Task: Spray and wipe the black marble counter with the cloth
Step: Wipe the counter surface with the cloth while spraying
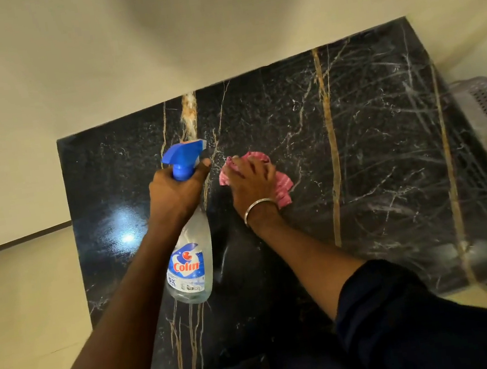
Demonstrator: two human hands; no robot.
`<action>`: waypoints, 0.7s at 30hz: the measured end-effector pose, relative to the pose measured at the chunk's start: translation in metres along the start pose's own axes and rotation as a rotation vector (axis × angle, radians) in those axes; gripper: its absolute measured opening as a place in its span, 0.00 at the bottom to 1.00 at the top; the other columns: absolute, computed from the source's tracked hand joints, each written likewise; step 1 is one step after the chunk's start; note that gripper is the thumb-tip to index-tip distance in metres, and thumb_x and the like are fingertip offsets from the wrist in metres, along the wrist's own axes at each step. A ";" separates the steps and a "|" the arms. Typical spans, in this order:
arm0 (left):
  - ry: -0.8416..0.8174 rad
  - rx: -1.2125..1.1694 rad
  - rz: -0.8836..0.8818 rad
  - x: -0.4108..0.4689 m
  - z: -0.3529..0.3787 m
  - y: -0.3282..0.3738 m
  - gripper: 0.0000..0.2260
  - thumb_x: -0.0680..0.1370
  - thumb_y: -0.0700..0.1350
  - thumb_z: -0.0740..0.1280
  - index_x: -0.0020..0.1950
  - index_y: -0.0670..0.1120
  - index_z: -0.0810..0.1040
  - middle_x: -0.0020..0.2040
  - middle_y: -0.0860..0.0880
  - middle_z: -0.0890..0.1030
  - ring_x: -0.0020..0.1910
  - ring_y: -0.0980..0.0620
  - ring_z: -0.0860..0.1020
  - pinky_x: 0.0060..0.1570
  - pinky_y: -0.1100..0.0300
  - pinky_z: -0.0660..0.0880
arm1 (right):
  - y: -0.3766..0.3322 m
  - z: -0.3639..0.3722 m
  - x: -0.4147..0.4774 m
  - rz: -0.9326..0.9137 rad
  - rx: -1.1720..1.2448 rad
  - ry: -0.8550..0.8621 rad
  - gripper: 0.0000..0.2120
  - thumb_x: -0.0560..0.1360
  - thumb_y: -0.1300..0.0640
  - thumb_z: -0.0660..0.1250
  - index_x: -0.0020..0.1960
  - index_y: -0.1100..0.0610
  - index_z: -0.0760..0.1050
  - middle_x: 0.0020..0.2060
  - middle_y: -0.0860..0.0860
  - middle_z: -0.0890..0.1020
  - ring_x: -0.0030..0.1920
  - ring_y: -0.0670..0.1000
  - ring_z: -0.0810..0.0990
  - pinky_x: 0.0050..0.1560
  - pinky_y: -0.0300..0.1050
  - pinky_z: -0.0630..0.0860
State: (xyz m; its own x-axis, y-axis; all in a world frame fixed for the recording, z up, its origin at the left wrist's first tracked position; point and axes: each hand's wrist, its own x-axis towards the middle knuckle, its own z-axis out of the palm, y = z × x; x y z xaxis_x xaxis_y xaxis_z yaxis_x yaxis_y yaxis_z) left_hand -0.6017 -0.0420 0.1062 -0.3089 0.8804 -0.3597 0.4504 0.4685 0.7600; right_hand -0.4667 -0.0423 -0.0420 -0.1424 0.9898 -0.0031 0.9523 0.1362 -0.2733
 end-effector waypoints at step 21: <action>-0.411 0.029 0.185 -0.030 0.013 0.030 0.09 0.70 0.44 0.76 0.44 0.47 0.78 0.36 0.52 0.79 0.32 0.62 0.77 0.33 0.72 0.73 | 0.114 -0.089 -0.028 0.886 2.381 -0.139 0.20 0.83 0.53 0.48 0.63 0.59 0.74 0.53 0.56 0.85 0.55 0.55 0.84 0.71 0.57 0.68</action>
State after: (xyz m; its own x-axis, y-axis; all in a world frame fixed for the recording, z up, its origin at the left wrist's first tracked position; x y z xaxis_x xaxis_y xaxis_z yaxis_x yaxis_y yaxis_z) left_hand -0.5678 -0.0537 0.1324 0.1345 0.9025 -0.4091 0.4920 0.2975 0.8182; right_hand -0.3301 -0.0506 0.0122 -0.1814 0.7528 -0.6327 -0.8736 -0.4188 -0.2478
